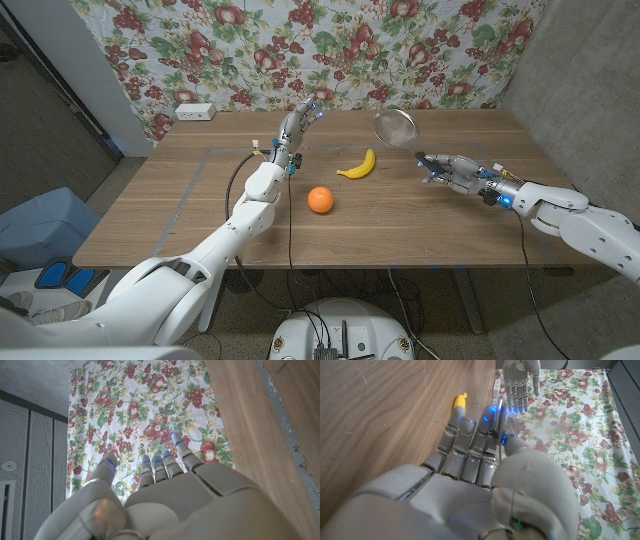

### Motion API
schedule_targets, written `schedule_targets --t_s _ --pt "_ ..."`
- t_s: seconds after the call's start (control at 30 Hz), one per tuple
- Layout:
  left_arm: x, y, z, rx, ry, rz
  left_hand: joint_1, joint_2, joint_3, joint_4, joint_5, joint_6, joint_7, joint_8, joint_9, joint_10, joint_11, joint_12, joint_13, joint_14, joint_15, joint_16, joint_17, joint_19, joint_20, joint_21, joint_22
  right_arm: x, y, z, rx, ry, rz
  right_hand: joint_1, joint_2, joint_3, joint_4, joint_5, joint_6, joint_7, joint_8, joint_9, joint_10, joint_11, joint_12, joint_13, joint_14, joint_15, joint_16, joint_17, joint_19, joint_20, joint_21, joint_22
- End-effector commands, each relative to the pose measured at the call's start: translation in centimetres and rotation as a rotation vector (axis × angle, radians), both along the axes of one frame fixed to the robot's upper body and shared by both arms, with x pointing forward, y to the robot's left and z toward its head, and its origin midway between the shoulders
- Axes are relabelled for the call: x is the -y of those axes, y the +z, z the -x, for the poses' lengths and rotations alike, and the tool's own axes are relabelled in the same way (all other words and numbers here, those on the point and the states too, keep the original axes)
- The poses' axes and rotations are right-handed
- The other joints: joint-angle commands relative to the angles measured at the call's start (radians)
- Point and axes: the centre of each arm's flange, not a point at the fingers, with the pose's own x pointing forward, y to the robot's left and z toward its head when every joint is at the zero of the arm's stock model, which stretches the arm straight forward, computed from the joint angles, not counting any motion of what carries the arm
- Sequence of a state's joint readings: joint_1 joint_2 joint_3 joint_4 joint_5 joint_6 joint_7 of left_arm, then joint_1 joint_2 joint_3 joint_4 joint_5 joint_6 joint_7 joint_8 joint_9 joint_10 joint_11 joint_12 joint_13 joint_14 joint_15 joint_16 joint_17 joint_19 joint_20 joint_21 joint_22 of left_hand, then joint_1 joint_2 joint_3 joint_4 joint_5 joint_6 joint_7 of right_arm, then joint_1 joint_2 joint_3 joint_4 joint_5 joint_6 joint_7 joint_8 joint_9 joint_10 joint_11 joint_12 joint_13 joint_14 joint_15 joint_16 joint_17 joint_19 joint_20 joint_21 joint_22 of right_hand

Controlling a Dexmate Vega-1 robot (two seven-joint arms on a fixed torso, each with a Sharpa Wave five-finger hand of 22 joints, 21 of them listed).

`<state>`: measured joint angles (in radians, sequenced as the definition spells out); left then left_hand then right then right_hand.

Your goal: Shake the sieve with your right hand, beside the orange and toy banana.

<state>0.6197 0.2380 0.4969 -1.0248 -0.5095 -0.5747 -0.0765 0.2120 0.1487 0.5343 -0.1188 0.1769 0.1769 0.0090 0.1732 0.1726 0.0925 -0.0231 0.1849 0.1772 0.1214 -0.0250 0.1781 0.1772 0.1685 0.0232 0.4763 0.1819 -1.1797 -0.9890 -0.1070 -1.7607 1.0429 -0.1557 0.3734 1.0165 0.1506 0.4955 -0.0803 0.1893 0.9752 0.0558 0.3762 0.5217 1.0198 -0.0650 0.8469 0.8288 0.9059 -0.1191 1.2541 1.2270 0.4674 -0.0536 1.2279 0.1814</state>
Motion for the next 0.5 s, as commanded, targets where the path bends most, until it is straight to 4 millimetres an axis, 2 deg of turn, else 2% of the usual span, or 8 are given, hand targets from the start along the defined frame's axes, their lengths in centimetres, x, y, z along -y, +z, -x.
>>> schedule_targets --t_s 0.03,0.5 --pt "0.41 0.04 0.22 0.003 0.0 -0.006 -0.008 0.001 0.007 0.0 0.002 0.003 0.009 0.006 0.0 -0.001 0.006 0.006 0.001 -0.005 -0.002 0.007 -0.001 0.01 0.001 -0.004 0.002 0.28 -0.41 0.11 -0.077 -0.044 0.073 0.018 0.026 0.019 -0.015 0.002 0.01 0.012 -0.005 0.006 0.019 -0.038 -0.003 0.0 -0.002 -0.094 0.006 0.002 -0.001 -0.042 0.007 0.001" --pt "0.43 -0.3 0.69 -0.003 0.008 -0.004 -0.012 0.0 0.011 -0.002 0.002 0.003 0.009 0.006 0.0 -0.002 0.004 0.006 0.001 -0.005 -0.002 0.006 -0.001 0.011 0.001 -0.007 0.002 0.43 -0.49 0.11 -0.08 -0.037 0.08 0.019 0.028 0.023 -0.017 0.0 0.013 0.015 -0.009 0.004 0.022 -0.037 -0.004 -0.004 0.001 -0.094 0.007 0.002 0.0 -0.04 0.014 0.0"
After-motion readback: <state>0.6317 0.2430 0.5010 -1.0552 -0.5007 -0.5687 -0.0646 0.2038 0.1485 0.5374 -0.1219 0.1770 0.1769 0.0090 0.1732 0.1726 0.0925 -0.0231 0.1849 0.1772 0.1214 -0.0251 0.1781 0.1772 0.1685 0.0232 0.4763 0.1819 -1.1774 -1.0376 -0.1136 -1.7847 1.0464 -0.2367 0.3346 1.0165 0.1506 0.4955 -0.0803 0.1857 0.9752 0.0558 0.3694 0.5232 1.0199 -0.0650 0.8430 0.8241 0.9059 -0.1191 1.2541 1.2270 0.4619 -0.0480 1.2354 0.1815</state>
